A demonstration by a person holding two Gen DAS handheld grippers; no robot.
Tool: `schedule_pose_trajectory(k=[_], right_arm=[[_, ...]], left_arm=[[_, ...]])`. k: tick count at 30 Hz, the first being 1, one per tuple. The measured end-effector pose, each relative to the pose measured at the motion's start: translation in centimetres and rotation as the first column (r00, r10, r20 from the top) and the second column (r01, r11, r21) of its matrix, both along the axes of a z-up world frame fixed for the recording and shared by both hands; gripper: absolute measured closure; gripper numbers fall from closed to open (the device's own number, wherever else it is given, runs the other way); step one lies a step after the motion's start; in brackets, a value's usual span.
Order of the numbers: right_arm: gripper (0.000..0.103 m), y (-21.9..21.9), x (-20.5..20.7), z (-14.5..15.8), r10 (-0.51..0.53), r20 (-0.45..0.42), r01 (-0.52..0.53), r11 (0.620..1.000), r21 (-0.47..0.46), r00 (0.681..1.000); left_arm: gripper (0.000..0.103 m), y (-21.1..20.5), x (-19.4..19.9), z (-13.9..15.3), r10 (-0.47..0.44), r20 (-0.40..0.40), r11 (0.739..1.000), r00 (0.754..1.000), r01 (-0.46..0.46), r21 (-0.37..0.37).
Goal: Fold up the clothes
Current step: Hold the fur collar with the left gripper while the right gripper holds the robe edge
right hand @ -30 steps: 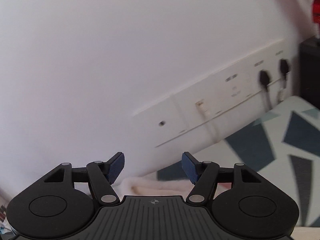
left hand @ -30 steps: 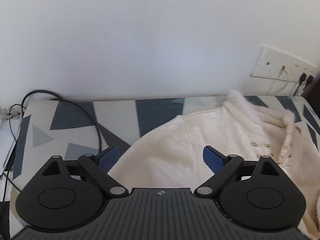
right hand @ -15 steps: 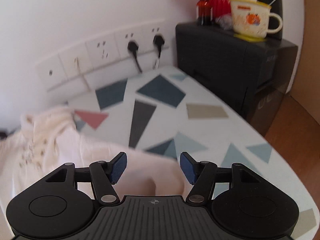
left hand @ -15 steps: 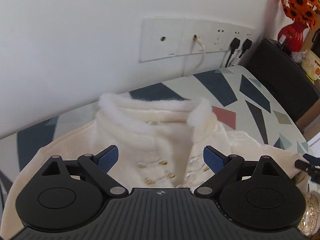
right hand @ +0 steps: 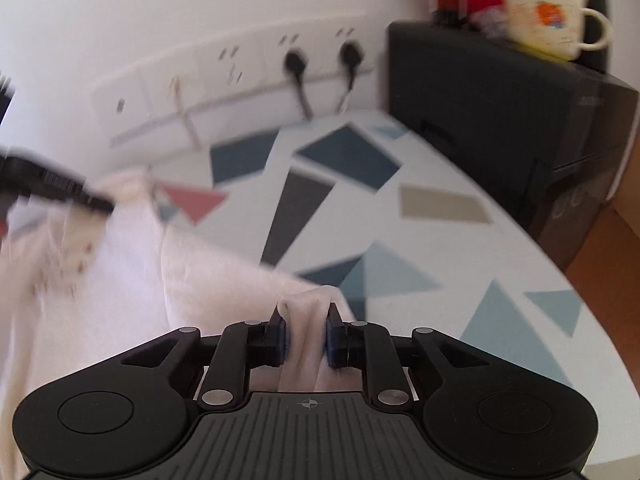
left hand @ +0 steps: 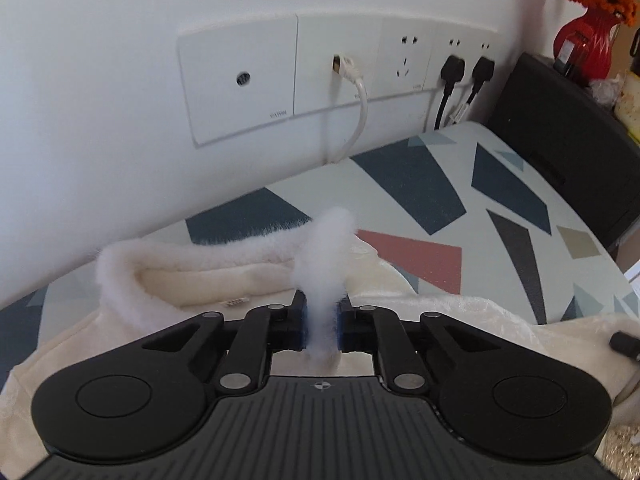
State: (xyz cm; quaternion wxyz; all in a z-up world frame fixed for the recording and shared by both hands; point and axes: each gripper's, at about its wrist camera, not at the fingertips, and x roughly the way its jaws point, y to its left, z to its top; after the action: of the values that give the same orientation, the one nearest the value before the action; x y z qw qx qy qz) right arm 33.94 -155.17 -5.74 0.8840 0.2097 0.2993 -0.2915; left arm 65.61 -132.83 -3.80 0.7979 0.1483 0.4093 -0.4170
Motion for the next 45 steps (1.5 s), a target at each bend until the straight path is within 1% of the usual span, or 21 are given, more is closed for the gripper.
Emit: schedule_pose_trajectory(k=[3,6,8,9,10,11,12,16,17,19,22,27,29,30,31,32,33,36,39,42,45], right_arm=[[0.089,-0.3,-1.8,2.4,-0.016,0.050,0.018,0.999,-0.044,0.999],[0.088,0.8,-2.0,2.4,0.109,-0.059,-0.113,0.992,-0.055,0.992],[0.087,1.4,-2.0,1.6,0.197,-0.140,-0.203,0.979,-0.025,0.970],[0.085,1.6,-2.1,1.2,0.223,-0.165,-0.228,0.974,-0.014,0.961],[0.082,1.7,-2.0,0.9,0.236,-0.178,-0.240,0.971,-0.002,0.955],[0.079,1.5,-2.1,0.9,0.234,-0.177,-0.237,0.972,0.004,0.956],[0.075,1.3,-2.1,1.0,0.223,-0.166,-0.224,0.975,0.011,0.961],[0.064,-0.3,-2.2,2.2,0.174,-0.080,-0.172,0.984,0.034,0.981],[0.058,-0.7,-2.2,2.4,0.165,-0.060,-0.163,0.986,0.036,0.984],[0.055,-1.9,-1.9,2.4,0.142,-0.051,-0.140,0.990,0.032,0.989],[0.051,-3.8,-0.9,1.3,0.125,-0.085,-0.121,0.991,0.057,0.989],[0.050,-5.7,0.6,-1.6,0.121,-0.170,-0.088,0.979,0.186,0.978],[0.052,-5.0,1.1,-1.9,0.142,-0.191,-0.112,0.981,0.159,0.971],[0.055,-4.8,1.3,-1.9,0.147,-0.194,-0.120,0.982,0.145,0.970],[0.068,-4.6,1.5,-2.0,0.153,-0.195,-0.128,0.983,0.134,0.969],[0.085,-4.3,1.6,-2.0,0.158,-0.196,-0.136,0.983,0.123,0.968],[0.087,-4.3,1.9,-1.9,0.155,-0.192,-0.134,0.984,0.119,0.969],[0.092,-3.9,2.4,-1.1,0.128,-0.188,-0.127,0.992,0.019,0.974],[0.093,-4.6,3.2,0.5,0.069,-0.143,-0.079,0.995,-0.068,0.987],[0.094,-6.0,5.3,1.3,0.017,-0.125,-0.033,0.992,-0.124,0.992],[0.094,-7.5,8.4,0.5,-0.001,-0.165,-0.025,0.987,-0.156,0.986]], left_arm=[[0.090,2.2,-1.4,1.0,-0.040,-0.041,0.999,0.998,0.038,-0.037],[0.090,3.2,-3.2,0.1,-0.127,-0.084,0.991,0.988,0.130,0.026],[0.083,3.5,-3.6,-0.9,-0.161,-0.123,0.982,0.979,0.171,0.076],[0.078,3.4,-3.4,-1.4,-0.163,-0.142,0.980,0.976,0.177,0.092],[0.060,3.3,-3.1,-1.6,-0.154,-0.155,0.980,0.976,0.171,0.102],[0.038,3.2,-2.7,-1.7,-0.136,-0.161,0.983,0.978,0.153,0.104],[0.031,3.1,-2.3,-1.6,-0.115,-0.161,0.987,0.980,0.131,0.093],[0.029,1.6,-0.2,-0.9,-0.073,-0.194,0.997,0.978,0.077,0.012],[0.029,1.0,0.3,-0.8,-0.066,-0.211,0.998,0.975,0.067,-0.003],[0.029,-0.5,1.3,-1.0,-0.057,-0.245,0.998,0.968,0.055,-0.013],[0.029,-2.5,2.3,-1.7,-0.028,-0.289,1.000,0.957,0.029,0.000],[0.029,-4.4,3.8,-3.0,0.027,-0.348,1.000,0.937,-0.025,0.008],[0.029,-5.0,4.1,-3.5,0.033,-0.351,0.999,0.936,-0.032,0.009],[0.029,-5.3,4.2,-3.7,0.037,-0.352,0.999,0.935,-0.036,0.009],[0.033,-5.6,4.2,-3.8,0.031,-0.354,0.999,0.935,-0.031,0.004],[0.074,-6.0,4.2,-3.8,0.012,-0.356,1.000,0.934,-0.017,-0.009],[0.095,-6.2,4.2,-3.7,0.003,-0.360,1.000,0.933,-0.014,-0.027],[0.094,-6.6,4.5,-3.1,0.017,-0.375,0.993,0.927,-0.059,-0.102],[0.094,-6.8,5.7,-3.2,0.092,-0.361,0.977,0.928,-0.153,-0.145],[0.094,-8.0,6.3,-4.0,0.138,-0.331,0.973,0.933,-0.190,-0.128],[0.093,-9.4,6.6,-5.0,0.171,-0.294,0.972,0.940,-0.210,-0.107]])
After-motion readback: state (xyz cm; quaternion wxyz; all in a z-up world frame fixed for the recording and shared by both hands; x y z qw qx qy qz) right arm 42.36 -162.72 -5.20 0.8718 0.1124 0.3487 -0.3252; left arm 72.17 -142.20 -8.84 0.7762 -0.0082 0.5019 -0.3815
